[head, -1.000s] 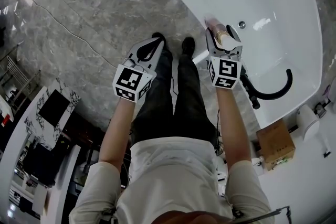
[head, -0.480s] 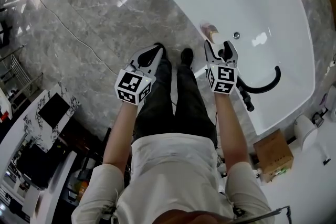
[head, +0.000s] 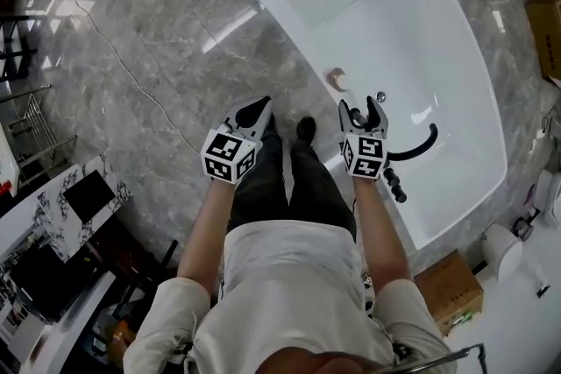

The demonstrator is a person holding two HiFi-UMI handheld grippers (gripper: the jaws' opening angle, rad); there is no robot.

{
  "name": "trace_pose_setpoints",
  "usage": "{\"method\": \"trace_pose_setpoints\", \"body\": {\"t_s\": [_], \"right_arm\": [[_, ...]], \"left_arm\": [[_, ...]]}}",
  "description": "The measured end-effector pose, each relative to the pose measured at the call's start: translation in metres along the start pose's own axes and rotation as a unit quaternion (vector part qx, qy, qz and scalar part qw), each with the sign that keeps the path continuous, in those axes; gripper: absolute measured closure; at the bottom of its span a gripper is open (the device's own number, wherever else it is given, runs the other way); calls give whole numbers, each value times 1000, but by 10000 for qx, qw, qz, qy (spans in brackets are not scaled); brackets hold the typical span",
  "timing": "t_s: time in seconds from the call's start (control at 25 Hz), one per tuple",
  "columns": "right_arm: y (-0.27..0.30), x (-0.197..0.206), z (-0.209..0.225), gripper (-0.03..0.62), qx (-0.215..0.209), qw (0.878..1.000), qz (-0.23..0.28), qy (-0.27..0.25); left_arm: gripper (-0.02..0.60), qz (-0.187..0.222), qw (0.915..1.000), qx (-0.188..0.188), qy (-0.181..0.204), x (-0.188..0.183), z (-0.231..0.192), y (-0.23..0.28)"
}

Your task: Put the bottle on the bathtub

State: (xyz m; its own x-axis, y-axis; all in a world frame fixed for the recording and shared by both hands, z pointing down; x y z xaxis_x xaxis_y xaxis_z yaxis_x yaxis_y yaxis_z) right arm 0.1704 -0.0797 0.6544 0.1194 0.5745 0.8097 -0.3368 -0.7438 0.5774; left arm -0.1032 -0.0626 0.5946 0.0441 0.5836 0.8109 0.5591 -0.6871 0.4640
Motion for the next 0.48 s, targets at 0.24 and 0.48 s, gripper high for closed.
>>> {"method": "trace_pose_setpoints", "body": {"t_s": [0.24,0.48], "right_arm": [[-48,-50,-8,301,-241,9993,237,125],[-88,-96,-20,303,-594,9974,379,-129]], "left_arm": [[577,235,9997,-102,55,-33,29,-29],[577,346,9988,-359,-3,-62,52,-53]]}}
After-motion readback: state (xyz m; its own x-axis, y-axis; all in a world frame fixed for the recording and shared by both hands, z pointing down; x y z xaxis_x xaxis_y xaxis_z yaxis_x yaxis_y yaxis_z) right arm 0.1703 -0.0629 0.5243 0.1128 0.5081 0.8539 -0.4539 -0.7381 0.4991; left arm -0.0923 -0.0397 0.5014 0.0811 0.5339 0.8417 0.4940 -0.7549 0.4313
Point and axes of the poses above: the fingertips, and each gripper's own axes: y forward along the fingers, z to its right, x out of its underside, the point moved 8 cm from there along -y, backward along the fingers, and after that the axes turned 6 degrees about z, right-handed, at the moved point
